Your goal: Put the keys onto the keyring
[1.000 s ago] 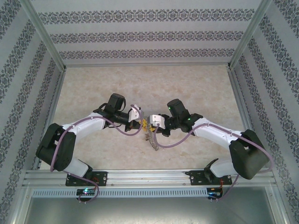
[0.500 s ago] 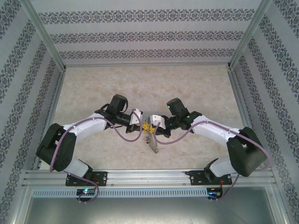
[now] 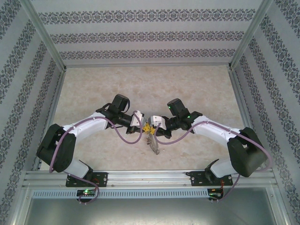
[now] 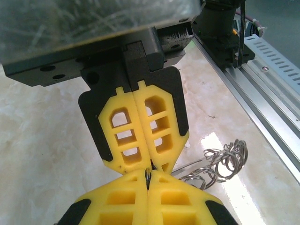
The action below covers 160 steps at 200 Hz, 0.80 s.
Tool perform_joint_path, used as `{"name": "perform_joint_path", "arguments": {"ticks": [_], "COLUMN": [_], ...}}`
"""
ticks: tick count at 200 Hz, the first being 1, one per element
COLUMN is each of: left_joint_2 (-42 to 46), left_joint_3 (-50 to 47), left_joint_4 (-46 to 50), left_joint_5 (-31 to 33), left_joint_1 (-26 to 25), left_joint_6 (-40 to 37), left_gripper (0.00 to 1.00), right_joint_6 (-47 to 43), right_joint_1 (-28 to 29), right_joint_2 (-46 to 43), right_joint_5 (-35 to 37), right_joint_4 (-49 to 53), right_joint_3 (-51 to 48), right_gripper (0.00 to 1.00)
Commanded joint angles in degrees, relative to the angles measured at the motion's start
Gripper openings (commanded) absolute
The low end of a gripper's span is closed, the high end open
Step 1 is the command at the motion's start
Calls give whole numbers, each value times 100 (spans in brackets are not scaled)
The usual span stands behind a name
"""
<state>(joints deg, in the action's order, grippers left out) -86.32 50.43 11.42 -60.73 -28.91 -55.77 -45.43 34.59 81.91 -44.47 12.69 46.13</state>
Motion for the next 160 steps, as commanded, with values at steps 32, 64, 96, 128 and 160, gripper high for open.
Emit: {"name": "perform_joint_path", "arguments": {"ticks": [32, 64, 96, 128, 160], "left_joint_2": [-119, -148, -122, -113, 70], "left_joint_3": [184, 190, 154, 149, -13], "left_joint_4": [606, 616, 631, 737, 494], "left_joint_5": [106, 211, 337, 401, 510], "left_joint_1": [-183, -269, -287, -299, -375], "left_joint_6": [-465, -514, -543, -645, -596], "left_gripper": [0, 0, 0, 0, 0], "right_joint_6": [-114, -112, -117, -140, -120], "right_joint_1": [-93, -101, -110, -128, -137], "right_joint_2": [-5, 11, -15, 59, 70], "right_joint_5": [-310, -322, -221, -174, -138], "right_joint_4": [46, 42, 44, 83, 45], "right_joint_3": [195, 203, 186, 221, 195], "right_gripper": [0, 0, 0, 0, 0]}}
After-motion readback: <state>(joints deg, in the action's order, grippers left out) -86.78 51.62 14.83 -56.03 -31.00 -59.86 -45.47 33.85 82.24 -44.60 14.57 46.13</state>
